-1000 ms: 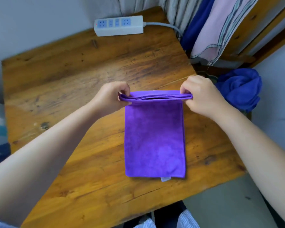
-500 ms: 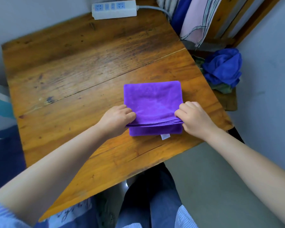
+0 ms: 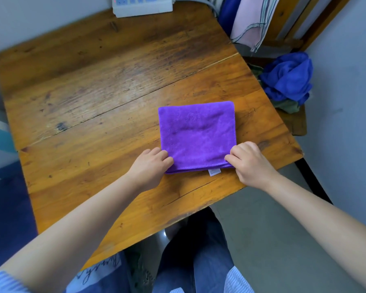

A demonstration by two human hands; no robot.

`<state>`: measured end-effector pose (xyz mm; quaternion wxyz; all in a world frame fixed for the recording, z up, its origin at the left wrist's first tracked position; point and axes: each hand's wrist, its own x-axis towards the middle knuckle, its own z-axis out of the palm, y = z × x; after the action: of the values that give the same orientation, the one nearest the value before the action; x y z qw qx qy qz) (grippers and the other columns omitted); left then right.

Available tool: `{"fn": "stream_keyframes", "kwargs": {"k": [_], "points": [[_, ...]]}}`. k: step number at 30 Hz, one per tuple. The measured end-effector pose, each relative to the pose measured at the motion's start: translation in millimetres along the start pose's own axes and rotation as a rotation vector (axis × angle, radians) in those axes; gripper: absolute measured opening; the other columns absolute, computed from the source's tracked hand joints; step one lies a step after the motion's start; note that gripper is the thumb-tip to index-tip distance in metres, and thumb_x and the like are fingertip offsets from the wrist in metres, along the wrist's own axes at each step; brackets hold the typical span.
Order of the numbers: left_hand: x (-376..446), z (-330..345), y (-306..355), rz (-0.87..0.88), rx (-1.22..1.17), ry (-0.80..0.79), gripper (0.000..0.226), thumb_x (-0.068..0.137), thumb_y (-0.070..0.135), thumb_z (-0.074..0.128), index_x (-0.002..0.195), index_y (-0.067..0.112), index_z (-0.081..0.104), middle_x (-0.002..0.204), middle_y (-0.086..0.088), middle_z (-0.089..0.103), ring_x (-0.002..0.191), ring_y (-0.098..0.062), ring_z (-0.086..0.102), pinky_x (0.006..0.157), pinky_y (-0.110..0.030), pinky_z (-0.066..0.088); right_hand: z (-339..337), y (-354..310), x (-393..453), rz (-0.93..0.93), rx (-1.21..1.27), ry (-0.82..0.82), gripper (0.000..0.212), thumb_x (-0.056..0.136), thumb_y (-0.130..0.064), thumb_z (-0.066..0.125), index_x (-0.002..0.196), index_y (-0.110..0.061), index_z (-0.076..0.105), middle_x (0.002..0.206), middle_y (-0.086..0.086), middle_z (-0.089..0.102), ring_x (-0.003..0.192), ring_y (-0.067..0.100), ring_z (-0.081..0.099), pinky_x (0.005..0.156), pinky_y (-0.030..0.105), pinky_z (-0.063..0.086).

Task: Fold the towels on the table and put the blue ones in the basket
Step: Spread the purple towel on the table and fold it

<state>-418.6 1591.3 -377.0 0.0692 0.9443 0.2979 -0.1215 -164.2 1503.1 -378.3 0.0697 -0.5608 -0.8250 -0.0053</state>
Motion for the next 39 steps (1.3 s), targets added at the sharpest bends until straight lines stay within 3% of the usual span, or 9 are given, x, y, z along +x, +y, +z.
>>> {"fn": "stream_keyframes", "kwargs": {"k": [2, 6, 9, 11, 14, 20, 30, 34, 39], "points": [[-0.9, -4.2, 0.2, -0.081, -0.012, -0.1, 0.024, 0.076, 0.007, 0.055, 0.099, 0.012, 0.055, 0.103, -0.006, 0.055, 0.097, -0.025, 0.051, 0.068, -0.027, 0.029, -0.2, 1.6, -3.8, 0.018, -0.002, -0.032, 0.039, 0.036, 0.015, 0.07, 0.07, -0.003, 0.07, 0.062, 0.009, 0.061, 0.055, 0.028, 0.061, 0.066, 0.034, 0.053], [-0.6, -19.8, 25.0, -0.15, -0.172, 0.288, 0.013, 0.052, -0.005, 0.053, 0.059, 0.003, 0.06, 0.063, -0.012, 0.06, 0.054, -0.029, 0.058, 0.042, -0.023, 0.043, -4.5, -6.7, 1.8, 0.157, 0.052, 0.132, 0.028, 0.064, 0.007, 0.048, 0.079, 0.001, 0.071, 0.073, 0.015, 0.068, 0.066, 0.031, 0.067, 0.075, 0.044, 0.053], [27.7, -22.6, 38.8, -0.35, -0.385, 0.451, 0.039, 0.069, -0.002, 0.034, 0.089, -0.007, 0.066, 0.101, -0.026, 0.065, 0.095, -0.041, 0.062, 0.076, -0.038, 0.054, -2.9, -18.6, 40.8, 0.296, 0.014, 0.16, 0.038, 0.074, 0.002, 0.04, 0.101, 0.005, 0.067, 0.103, 0.023, 0.068, 0.1, 0.041, 0.063, 0.089, 0.056, 0.045], [83.8, -16.2, 10.4, -0.512, -0.508, 0.367, 0.045, 0.079, -0.005, 0.037, 0.12, -0.008, 0.053, 0.135, -0.026, 0.046, 0.131, -0.04, 0.037, 0.108, -0.043, 0.032, 19.2, 3.4, 103.7, 0.386, 0.123, -0.024, 0.042, 0.083, 0.0, 0.042, 0.124, 0.001, 0.054, 0.133, 0.022, 0.05, 0.128, 0.041, 0.041, 0.106, 0.056, 0.027], [100.9, -2.6, 7.3, -0.586, -0.456, 0.24, 0.05, 0.093, 0.012, 0.034, 0.143, 0.006, 0.028, 0.154, -0.011, 0.017, 0.145, -0.026, 0.007, 0.116, -0.038, 0.004, 34.6, 1.7, 128.3, 0.395, 0.156, -0.226, 0.048, 0.097, -0.019, 0.029, 0.144, -0.011, 0.023, 0.155, 0.007, 0.015, 0.144, 0.027, 0.006, 0.116, 0.045, -0.001], [86.1, 23.2, 9.0, -0.626, -0.425, 0.165, 0.057, 0.096, 0.037, 0.033, 0.147, 0.021, 0.012, 0.157, 0.0, 0.003, 0.145, -0.019, -0.003, 0.116, -0.039, 0.0, 48.8, 13.7, 109.6, 0.34, 0.122, -0.29, 0.053, 0.096, -0.037, 0.033, 0.145, -0.023, 0.017, 0.155, 0.0, 0.015, 0.144, 0.023, 0.008, 0.117, 0.039, -0.001], [76.0, 19.7, -10.9, -0.917, -0.61, 0.209, 0.058, 0.098, 0.034, 0.029, 0.147, 0.008, 0.012, 0.156, -0.013, 0.006, 0.145, -0.027, -0.002, 0.116, -0.043, 0.002, 37.7, 58.3, 86.6, 0.835, 0.189, -0.282, 0.058, 0.097, -0.042, 0.019, 0.146, -0.013, 0.01, 0.156, 0.007, 0.004, 0.144, 0.024, -0.004, 0.115, 0.047, -0.002], [85.6, -1.1, -29.0, -0.697, -0.492, 0.286, 0.057, 0.09, 0.022, 0.037, 0.143, 0.005, 0.025, 0.153, -0.013, 0.018, 0.144, -0.026, 0.01, 0.116, -0.04, 0.009, 22.4, 65.6, 97.0, 0.626, 0.225, -0.156, 0.06, 0.091, -0.043, 0.038, 0.14, -0.008, 0.032, 0.152, 0.01, 0.026, 0.143, 0.025, 0.012, 0.116, 0.045, 0.001], [111.1, -29.3, -51.2, -0.429, -0.357, -0.135, 0.061, 0.083, 0.022, 0.049, 0.141, 0.018, 0.029, 0.148, -0.001, 0.031, 0.135, -0.022, 0.028, 0.11, -0.04, 0.022, 14.2, 65.4, 131.3, 0.301, 0.196, -0.403, 0.049, 0.088, -0.042, 0.048, 0.13, -0.017, 0.047, 0.133, 0.001, 0.052, 0.129, 0.02, 0.039, 0.114, 0.042, 0.016]]}}
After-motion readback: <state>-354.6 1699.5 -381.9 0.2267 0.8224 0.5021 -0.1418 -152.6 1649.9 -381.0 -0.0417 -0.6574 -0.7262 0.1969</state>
